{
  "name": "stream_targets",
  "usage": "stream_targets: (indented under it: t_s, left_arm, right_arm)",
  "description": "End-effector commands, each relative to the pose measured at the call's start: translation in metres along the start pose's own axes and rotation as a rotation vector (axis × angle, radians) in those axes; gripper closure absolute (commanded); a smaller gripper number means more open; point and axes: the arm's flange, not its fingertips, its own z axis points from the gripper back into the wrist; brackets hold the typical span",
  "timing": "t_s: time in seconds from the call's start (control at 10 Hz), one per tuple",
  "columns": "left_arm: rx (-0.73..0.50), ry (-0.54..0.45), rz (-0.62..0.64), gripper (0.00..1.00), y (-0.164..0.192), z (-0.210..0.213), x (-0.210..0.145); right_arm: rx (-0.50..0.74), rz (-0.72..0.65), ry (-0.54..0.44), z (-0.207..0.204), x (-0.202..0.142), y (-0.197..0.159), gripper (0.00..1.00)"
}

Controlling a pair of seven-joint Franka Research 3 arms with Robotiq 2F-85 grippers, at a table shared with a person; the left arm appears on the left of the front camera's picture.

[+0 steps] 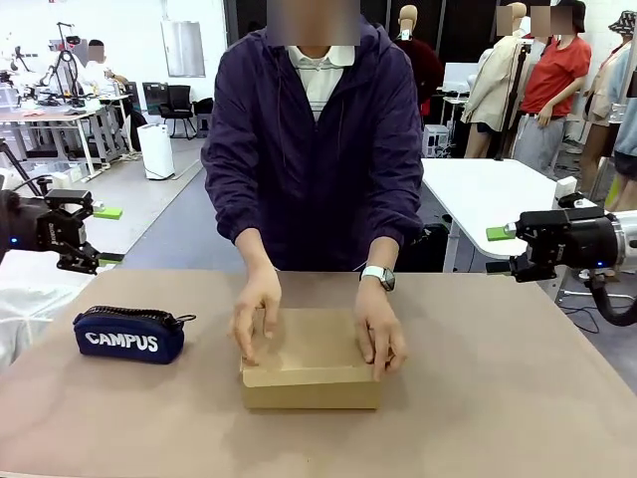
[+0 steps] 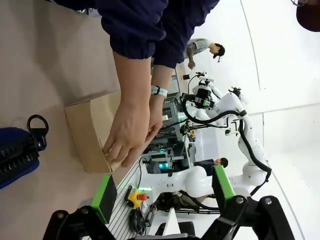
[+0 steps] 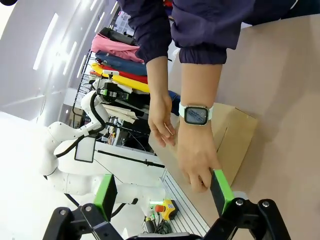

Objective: Pack the items into the box.
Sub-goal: Close the Mailer Box.

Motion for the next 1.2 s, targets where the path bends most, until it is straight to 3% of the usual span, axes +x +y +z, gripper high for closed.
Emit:
stream_targets:
  t_s: [0.0, 1.1]
  left_arm:
    - [0.005, 0.000, -0.012, 0.00, -0.0006, 0.0021, 0.0017]
    - [0.005, 0.000, -0.012, 0.00, -0.0006, 0.0021, 0.0017]
  right_arm:
    - [0.013, -0.008, -0.008, -0.0003, 0.0035, 0.0036, 0.00]
    - [0.013, -0.008, -0.008, -0.0003, 0.0035, 0.0036, 0.00]
